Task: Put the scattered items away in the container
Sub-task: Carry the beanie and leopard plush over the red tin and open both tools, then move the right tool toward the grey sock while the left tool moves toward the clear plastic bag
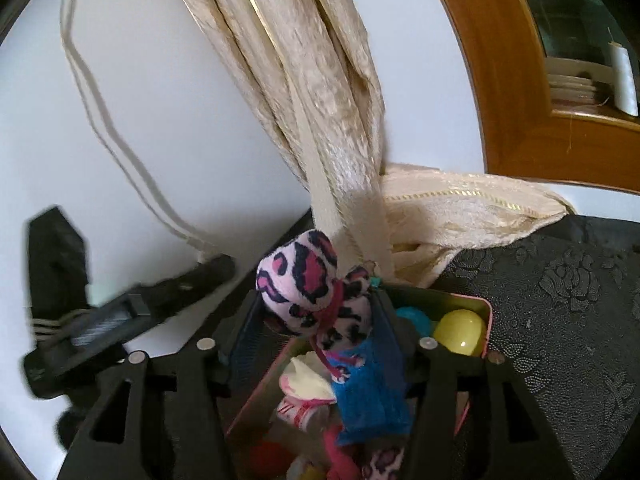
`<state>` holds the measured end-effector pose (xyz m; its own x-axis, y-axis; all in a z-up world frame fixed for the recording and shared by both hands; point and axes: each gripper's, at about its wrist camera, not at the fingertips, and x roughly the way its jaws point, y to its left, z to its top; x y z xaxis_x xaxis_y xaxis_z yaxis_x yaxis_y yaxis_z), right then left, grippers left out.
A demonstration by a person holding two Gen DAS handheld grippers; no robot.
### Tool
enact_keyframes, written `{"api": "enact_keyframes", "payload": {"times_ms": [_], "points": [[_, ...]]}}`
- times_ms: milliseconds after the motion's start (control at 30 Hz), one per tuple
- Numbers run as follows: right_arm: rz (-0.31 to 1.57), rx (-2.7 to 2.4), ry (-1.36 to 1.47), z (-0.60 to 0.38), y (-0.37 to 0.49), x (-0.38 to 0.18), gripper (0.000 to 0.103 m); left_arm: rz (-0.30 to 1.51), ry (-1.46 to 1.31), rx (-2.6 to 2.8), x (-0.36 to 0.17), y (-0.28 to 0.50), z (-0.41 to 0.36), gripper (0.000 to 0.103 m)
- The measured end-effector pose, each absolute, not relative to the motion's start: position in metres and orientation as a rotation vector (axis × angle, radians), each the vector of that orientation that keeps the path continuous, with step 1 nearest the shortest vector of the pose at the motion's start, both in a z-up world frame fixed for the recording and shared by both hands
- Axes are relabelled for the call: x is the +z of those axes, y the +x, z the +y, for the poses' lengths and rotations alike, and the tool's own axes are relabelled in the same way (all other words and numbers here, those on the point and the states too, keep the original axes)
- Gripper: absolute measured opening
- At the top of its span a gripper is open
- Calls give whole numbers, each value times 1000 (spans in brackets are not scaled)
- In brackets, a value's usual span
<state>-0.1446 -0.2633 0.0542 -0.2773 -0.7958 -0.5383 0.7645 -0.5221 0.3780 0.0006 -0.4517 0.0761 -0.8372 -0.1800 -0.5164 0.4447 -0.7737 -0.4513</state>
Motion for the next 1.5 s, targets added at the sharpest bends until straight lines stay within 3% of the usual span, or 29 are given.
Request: {"api": "enact_keyframes", "payload": {"times_ms": [633, 1000, 1267, 1500], "points": [[-81, -1994, 950, -205, -147, 24, 66, 755, 724, -2634, 70, -15, -430, 64], [-338, -2192, 1119, -64, -175, -18, 66, 589, 865, -2653, 56, -43, -396, 64], [-410, -2353, 1132, 23, -185, -25, 66, 553, 915, -2652, 53, -52, -365, 64], [-640, -2465, 1177, 108, -196, -37, 66, 524, 971, -2706, 56, -65, -318, 64]]}}
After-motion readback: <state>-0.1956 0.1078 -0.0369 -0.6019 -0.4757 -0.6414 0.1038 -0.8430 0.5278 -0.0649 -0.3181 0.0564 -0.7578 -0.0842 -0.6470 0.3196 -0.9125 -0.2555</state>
